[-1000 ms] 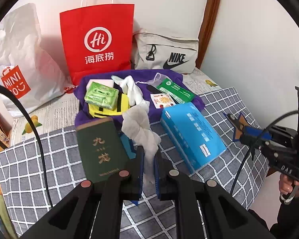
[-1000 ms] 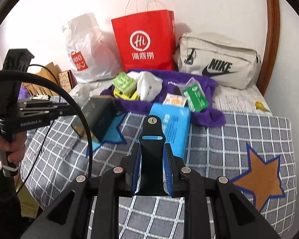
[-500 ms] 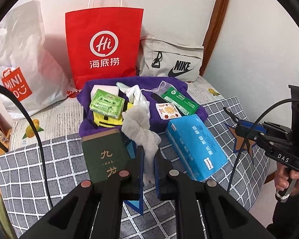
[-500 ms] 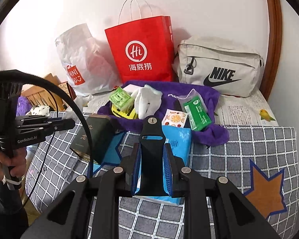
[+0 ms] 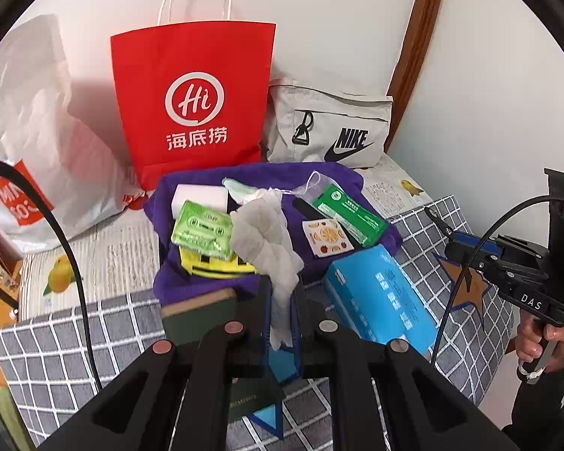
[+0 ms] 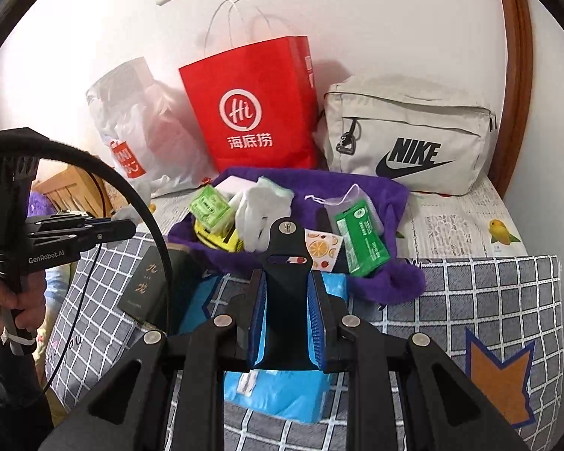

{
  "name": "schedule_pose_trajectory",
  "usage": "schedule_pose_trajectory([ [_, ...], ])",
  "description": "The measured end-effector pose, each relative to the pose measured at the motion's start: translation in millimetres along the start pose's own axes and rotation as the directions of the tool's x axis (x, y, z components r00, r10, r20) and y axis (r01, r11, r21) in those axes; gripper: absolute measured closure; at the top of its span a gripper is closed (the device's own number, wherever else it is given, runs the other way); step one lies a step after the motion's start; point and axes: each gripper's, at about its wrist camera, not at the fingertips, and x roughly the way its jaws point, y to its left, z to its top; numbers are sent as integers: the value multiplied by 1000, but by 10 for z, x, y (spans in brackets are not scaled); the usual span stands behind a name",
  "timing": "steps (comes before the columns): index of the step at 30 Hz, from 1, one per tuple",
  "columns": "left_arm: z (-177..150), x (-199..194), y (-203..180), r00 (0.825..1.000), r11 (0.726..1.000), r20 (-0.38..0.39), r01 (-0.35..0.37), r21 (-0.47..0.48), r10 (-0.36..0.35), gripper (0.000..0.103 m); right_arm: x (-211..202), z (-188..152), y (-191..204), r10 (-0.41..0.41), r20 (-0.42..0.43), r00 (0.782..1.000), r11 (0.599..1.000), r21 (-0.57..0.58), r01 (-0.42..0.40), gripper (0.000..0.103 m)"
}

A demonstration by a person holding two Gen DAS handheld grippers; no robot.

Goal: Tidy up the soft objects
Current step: 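Carry the white tissue over the purple towel with the left gripper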

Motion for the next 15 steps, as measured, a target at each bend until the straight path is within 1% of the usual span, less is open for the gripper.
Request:
schedule_pose_trajectory([
  [3,74,50,7,1000,1000,2,4,1,-4,93,64,57,-60,-2,-3,1000,1000,7,2,81],
  [5,127,96,31,1000,1000,3,21,-10,-21,93,112,99,-97,-4,-5,1000,1000,8,4,81],
  [12,252,281,80,998,998,-17,60,-35,-61,93,286,227,-194,-9,-17,1000,1000,9,9,81],
  [15,301,353,95,998,997,-25,63,-38,-64,93,384,275,-246,-4,-28,1000,1000,17,4,81],
])
